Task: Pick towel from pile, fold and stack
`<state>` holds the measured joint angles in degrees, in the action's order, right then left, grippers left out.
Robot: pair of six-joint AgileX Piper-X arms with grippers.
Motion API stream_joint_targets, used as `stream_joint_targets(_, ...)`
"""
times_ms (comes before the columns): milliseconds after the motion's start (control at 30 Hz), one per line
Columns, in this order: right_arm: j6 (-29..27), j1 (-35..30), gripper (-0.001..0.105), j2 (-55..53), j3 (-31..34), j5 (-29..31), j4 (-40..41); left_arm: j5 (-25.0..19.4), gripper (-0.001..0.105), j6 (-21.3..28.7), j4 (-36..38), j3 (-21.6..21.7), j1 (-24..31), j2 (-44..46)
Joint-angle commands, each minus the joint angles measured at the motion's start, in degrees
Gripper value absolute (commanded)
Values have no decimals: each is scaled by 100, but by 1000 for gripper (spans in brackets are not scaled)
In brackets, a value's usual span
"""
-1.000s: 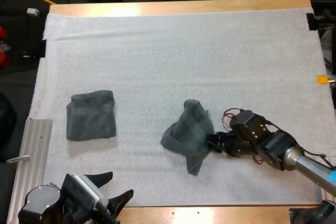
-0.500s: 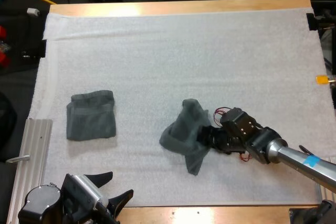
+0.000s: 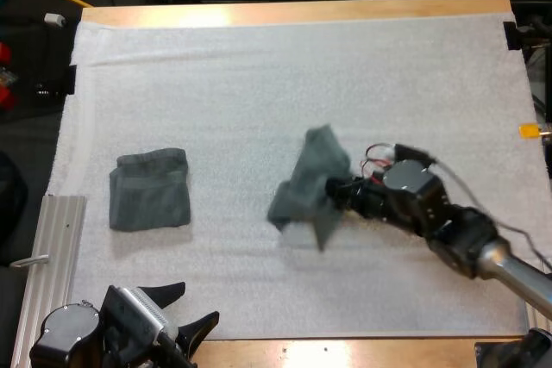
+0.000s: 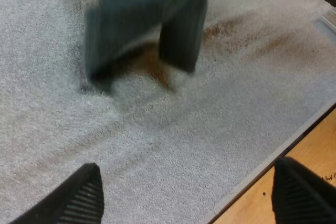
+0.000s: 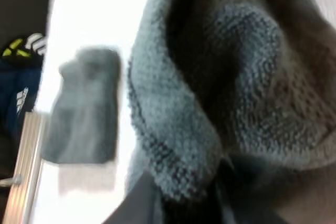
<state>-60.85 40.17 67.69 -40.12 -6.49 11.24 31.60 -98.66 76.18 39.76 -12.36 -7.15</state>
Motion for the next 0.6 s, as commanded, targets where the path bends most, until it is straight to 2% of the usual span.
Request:
stream_joint_targets(0,-444,12,0,-204,-192,224,203,39,65,-46,-29,11,-32,-8)
stream_joint_targets(67,-1295,12,0,-474,-632,764,740,39,65,-46,-29,11,-32,-8)
stream_joint_targets(167,-2141,12,0,-638,-1135,1431,1377,39,65,-46,-29,11,-32,-8)
stream_joint_targets(233,-2474,12,0,-649,-1407,1598,1729,39,65,-46,-29,11,-32,-8)
stream_joint_targets(367,-2680,12,0,-648,-1613,1627,2366,39,65,-46,-29,11,-32,-8)
stream_joint_targets(500,-2679,12,0,-546,-1506,1627,2829,39,65,-46,-29,11,-32,-8)
stream_joint_targets(567,-2495,12,0,-346,-1380,1604,3052,39,65,-46,-29,11,-32,-8)
